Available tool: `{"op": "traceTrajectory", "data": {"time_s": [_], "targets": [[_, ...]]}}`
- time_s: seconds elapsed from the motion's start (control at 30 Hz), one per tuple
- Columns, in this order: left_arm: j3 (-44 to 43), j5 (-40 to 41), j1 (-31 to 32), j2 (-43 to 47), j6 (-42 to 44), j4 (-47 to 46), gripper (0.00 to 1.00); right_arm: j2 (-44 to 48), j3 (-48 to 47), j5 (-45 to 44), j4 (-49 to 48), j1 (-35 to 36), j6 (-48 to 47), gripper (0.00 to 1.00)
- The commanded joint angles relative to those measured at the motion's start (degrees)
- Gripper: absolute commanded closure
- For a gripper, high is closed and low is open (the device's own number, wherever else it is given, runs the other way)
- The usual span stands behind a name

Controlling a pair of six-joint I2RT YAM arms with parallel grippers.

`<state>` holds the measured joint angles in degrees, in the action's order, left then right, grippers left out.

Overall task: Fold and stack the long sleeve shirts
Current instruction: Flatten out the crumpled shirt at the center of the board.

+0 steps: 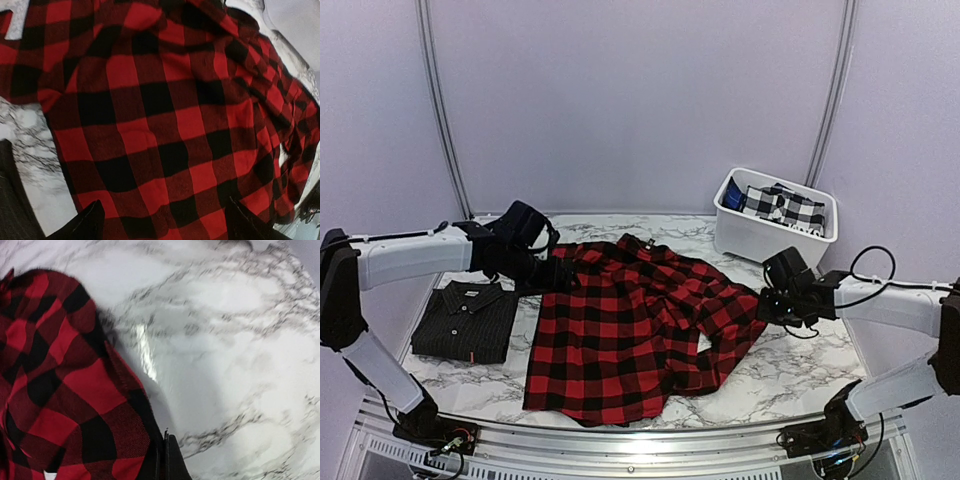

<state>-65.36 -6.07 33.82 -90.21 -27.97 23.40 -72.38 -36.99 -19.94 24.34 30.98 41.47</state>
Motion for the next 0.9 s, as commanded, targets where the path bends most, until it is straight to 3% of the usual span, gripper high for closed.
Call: {"op": "traceTrajectory", "data": {"time_s": [0.0, 0.3, 0.53, 0.6, 0.7, 0.87], "targets": [[6.7, -1.5, 3.9, 2.6, -4.8, -6.2, 0.14, -1.0, -8.4, -0.1, 1.1, -8.4, -11.2, 1.00], [13.3, 0.0, 8.7, 2.4, -8.4, -9.1, 0.14, -9.0, -18.7, -5.8, 4.8, -13.3, -19.1, 1.00], [21.9, 1.3, 9.0, 11.5, -10.5, -7.4, 0.14, -11.4, -23.5, -6.0, 5.7, -18.7, -23.4, 0.96], [25.3, 0.8, 9.1, 14.6, -11.3, -6.7, 0.14, -12.5, -25.5, -3.0, 6.7, -18.8, -24.3, 0.90], [30.6, -0.3, 9.9, 19.0, -13.1, -6.4, 0.14, -11.9, -26.7, 2.3, 8.0, -16.8, -25.2, 0.72], [34.4, -1.1, 13.9, 23.6, -16.8, -5.5, 0.15, -6.4, -23.4, 7.9, 9.5, -6.1, -22.4, 0.54]]}}
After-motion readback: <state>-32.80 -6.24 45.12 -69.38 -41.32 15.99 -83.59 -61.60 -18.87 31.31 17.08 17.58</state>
